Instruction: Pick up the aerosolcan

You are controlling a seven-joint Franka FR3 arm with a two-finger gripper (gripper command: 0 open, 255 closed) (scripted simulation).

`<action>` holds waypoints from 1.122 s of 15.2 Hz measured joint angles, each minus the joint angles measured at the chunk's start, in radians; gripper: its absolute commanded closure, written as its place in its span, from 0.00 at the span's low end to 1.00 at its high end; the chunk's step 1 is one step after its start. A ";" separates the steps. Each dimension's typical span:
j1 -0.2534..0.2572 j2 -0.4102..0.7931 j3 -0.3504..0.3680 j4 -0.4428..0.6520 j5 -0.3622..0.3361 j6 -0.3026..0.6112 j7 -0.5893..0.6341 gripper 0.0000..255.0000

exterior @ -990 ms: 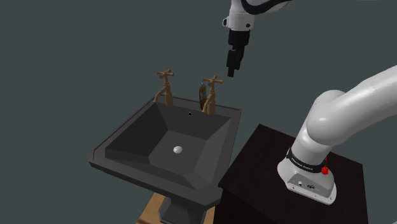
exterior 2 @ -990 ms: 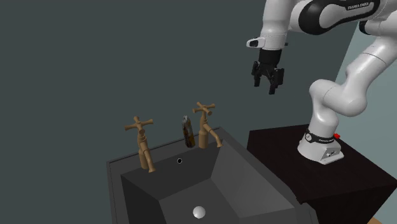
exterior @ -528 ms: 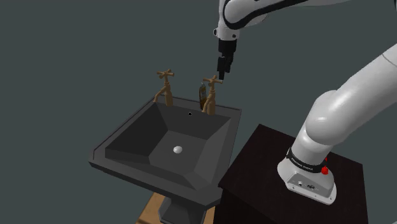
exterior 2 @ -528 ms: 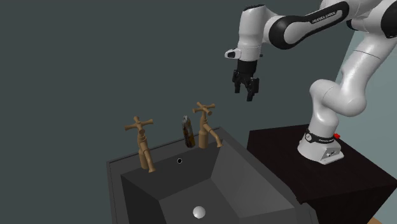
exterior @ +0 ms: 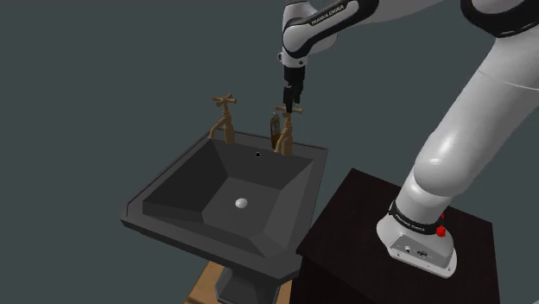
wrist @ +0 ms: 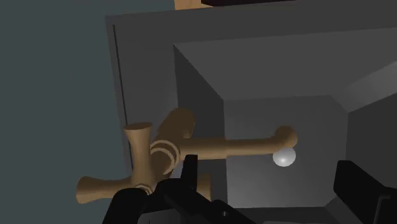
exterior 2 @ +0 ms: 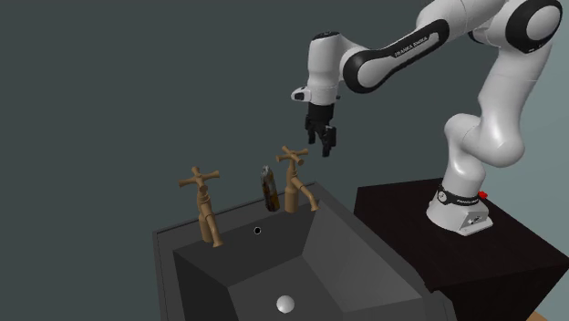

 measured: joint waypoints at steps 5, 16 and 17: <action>-0.016 0.195 -0.018 0.149 -0.001 0.046 -0.044 0.00; -0.070 0.615 -0.035 0.572 0.012 0.046 -0.132 0.00; -0.073 0.639 -0.034 0.597 0.013 0.045 -0.135 0.00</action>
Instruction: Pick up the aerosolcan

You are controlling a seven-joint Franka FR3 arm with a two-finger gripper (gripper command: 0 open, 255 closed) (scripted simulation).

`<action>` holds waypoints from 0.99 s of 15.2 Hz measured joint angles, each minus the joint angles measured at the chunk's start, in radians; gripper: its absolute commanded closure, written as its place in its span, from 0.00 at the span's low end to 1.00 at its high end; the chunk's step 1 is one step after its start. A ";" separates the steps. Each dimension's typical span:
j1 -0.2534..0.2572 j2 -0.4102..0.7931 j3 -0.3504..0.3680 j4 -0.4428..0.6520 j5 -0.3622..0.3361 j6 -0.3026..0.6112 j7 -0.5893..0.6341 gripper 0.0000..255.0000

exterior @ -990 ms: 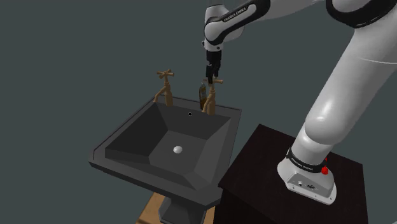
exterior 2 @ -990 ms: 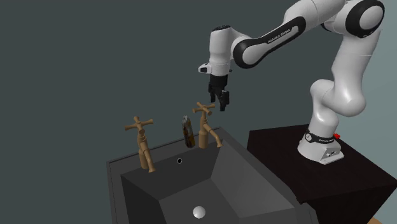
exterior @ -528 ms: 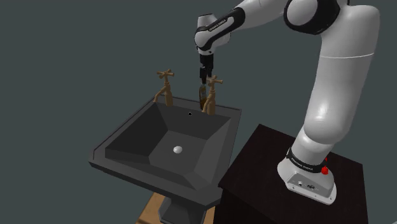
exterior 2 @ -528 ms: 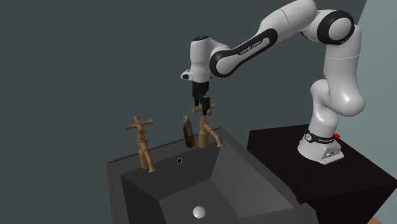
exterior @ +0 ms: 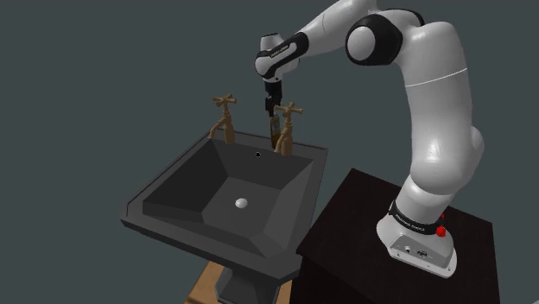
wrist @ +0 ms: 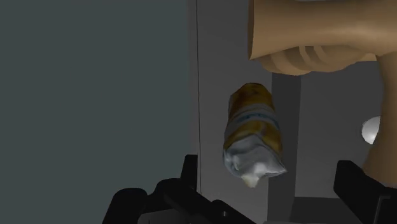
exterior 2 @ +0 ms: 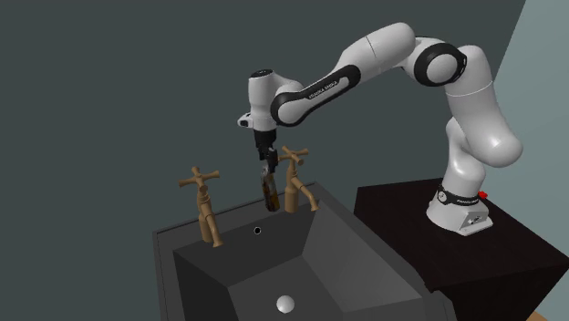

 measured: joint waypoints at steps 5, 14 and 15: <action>-0.002 0.039 0.001 -0.003 0.001 0.042 0.001 0.00; -0.003 0.056 0.002 -0.010 0.003 0.068 0.001 1.00; -0.003 0.056 0.002 -0.010 0.003 0.068 0.001 1.00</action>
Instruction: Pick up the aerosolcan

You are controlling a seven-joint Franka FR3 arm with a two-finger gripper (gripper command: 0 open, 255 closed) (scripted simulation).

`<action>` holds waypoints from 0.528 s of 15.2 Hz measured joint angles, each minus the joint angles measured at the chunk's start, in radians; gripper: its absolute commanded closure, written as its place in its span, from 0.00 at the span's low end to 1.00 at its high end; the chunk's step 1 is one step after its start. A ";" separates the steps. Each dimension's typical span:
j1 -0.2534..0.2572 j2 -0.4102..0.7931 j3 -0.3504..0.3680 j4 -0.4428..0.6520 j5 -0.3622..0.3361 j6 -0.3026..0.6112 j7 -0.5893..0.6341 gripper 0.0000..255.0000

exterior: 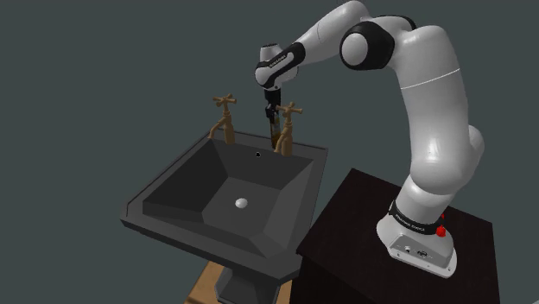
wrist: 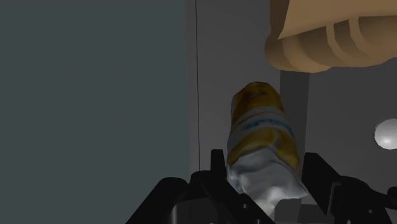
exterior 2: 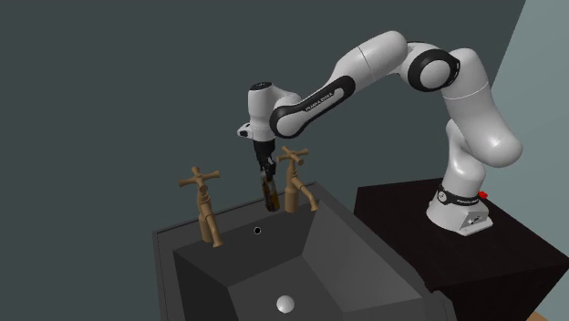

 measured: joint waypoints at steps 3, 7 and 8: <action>0.000 0.000 0.000 -0.001 0.000 0.002 0.000 1.00; 0.001 -0.020 -0.001 0.006 -0.001 -0.028 0.000 1.00; 0.002 -0.026 -0.001 0.013 -0.002 -0.040 0.000 1.00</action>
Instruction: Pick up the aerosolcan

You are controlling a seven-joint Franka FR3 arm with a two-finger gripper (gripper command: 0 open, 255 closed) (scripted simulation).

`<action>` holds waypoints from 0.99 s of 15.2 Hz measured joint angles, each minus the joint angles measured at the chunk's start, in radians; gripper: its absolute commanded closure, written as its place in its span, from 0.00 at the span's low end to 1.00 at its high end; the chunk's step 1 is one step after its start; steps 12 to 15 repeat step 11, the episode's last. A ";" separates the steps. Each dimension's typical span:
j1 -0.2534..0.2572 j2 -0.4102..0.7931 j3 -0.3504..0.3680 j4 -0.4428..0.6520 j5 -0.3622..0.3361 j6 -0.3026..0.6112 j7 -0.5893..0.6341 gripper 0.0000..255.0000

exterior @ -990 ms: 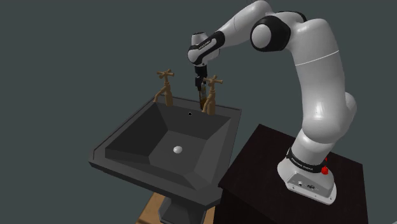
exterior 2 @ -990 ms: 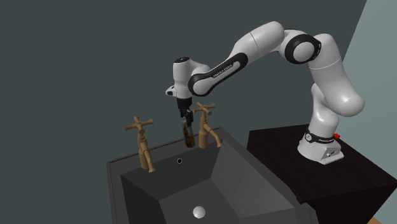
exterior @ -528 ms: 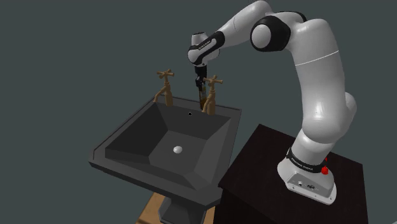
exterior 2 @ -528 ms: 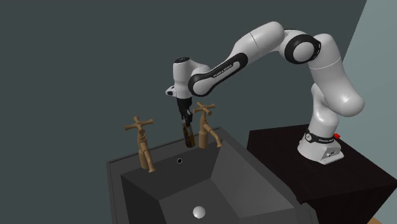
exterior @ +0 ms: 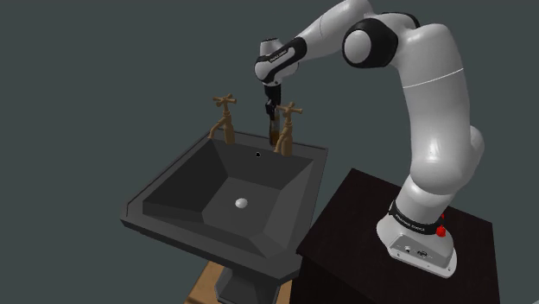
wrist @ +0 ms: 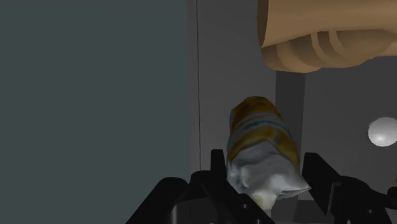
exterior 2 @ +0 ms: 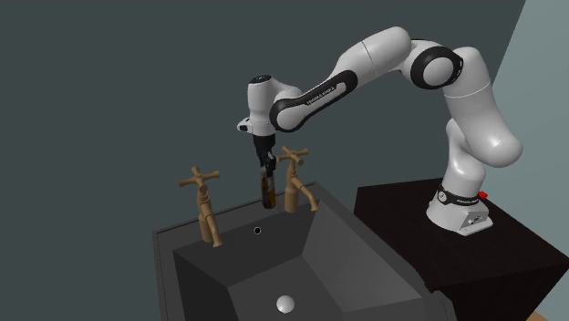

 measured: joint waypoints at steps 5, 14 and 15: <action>0.001 -0.025 -0.001 0.025 -0.002 -0.050 -0.002 1.00; 0.000 -0.050 -0.003 0.062 -0.002 -0.111 -0.008 1.00; 0.000 -0.050 -0.003 0.062 -0.002 -0.111 -0.008 1.00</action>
